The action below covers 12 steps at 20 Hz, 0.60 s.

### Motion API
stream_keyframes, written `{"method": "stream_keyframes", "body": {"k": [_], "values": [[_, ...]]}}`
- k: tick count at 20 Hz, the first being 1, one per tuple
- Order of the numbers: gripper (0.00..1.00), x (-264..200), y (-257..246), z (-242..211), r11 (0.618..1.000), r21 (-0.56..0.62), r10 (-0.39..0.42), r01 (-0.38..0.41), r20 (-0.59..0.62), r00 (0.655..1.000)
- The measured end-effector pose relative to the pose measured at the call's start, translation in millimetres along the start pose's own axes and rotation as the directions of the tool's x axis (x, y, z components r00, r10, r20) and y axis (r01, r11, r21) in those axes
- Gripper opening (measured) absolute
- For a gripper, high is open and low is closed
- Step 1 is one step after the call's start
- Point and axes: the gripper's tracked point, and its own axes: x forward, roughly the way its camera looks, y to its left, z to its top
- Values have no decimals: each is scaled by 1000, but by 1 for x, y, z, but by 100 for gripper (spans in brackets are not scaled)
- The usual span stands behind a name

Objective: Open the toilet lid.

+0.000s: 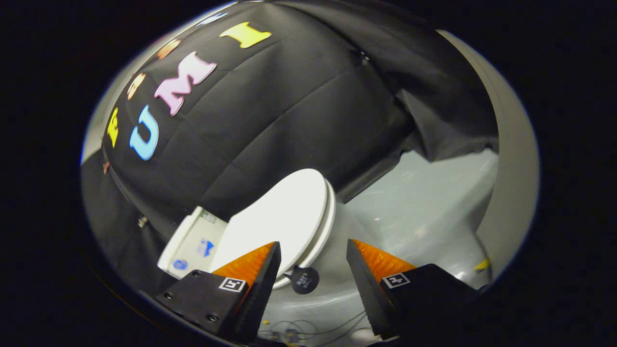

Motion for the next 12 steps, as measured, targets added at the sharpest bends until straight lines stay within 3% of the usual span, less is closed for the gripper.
{"method": "stream_keyframes", "body": {"k": [3,5,8,11,12], "values": [[87,8,-7,-19,978,206,15,-5,-48,999],[87,14,-12,-32,959,282,26,-6,-65,998],[87,18,-3,-40,923,377,114,-75,-82,990],[50,23,-3,-50,918,389,132,-81,-108,985],[50,24,-1,-51,915,394,136,-83,-109,985]]}}
